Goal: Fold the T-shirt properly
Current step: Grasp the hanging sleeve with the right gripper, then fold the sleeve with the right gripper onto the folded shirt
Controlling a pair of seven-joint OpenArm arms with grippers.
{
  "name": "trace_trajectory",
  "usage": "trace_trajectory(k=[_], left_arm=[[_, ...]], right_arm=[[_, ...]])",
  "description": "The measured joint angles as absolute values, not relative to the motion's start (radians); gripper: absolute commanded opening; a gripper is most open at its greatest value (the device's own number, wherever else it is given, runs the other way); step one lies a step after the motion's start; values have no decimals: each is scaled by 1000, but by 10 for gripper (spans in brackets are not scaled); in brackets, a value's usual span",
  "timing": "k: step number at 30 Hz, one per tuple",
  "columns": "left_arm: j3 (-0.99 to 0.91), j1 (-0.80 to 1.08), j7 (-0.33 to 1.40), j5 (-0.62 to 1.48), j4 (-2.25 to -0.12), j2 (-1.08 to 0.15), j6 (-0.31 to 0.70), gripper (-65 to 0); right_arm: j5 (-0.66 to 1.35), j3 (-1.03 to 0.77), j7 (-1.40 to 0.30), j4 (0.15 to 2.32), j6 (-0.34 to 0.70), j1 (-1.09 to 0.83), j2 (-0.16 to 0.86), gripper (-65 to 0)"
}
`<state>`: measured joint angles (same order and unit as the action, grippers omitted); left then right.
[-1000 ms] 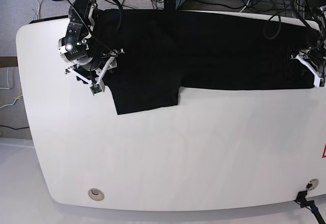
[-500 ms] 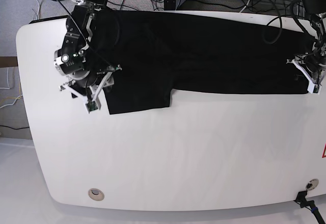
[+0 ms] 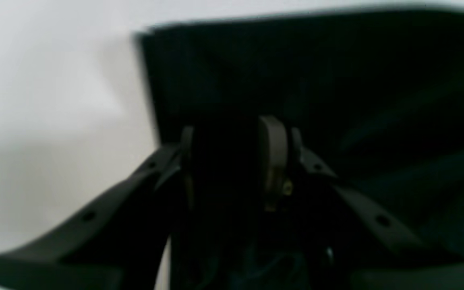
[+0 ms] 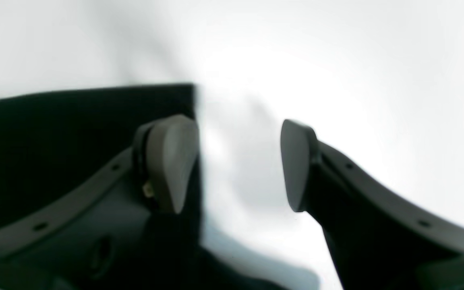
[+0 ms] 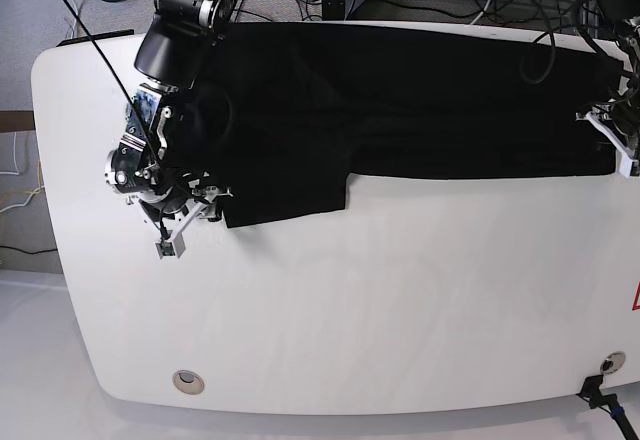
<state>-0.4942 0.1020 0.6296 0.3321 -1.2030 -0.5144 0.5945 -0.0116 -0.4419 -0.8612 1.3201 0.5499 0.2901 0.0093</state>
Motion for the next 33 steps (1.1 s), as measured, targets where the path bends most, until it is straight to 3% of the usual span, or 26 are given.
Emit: trace_trajectory(k=[3,9,19,21,22,24,25,28,33], left_arm=[[-516,82,621,362,-1219,-519,599,-407],[-517,56,634,361,-1218,-516,603,-407],[-511,55,631,363,-1221,-517,603,-409],[-511,56,631,363,-1221,-517,603,-409],[-511,56,631,363,-1221,-517,602,-409],[-511,55,631,363,-1221,-517,602,-409],[-511,55,630,363,-1221,-516,603,-409],[-511,56,628,362,-1221,-517,603,-409],[-511,56,628,359,-1221,-517,602,-409]], right_arm=[[-10,-446,-842,1261,551,291,14,-295],[137,-438,-766,1203,550,270,13,-298],[136,-397,-755,1210,551,254,-72,-303],[138,-376,-742,1209,551,251,-73,-355],[138,-376,-744,1209,551,251,-75,-421],[136,-375,-753,1208,551,250,-77,-616],[136,-375,-754,1207,551,248,-78,-650],[134,-373,-764,1214,551,245,-75,-650],[126,-372,-1028,1504,545,195,-92,-650]])
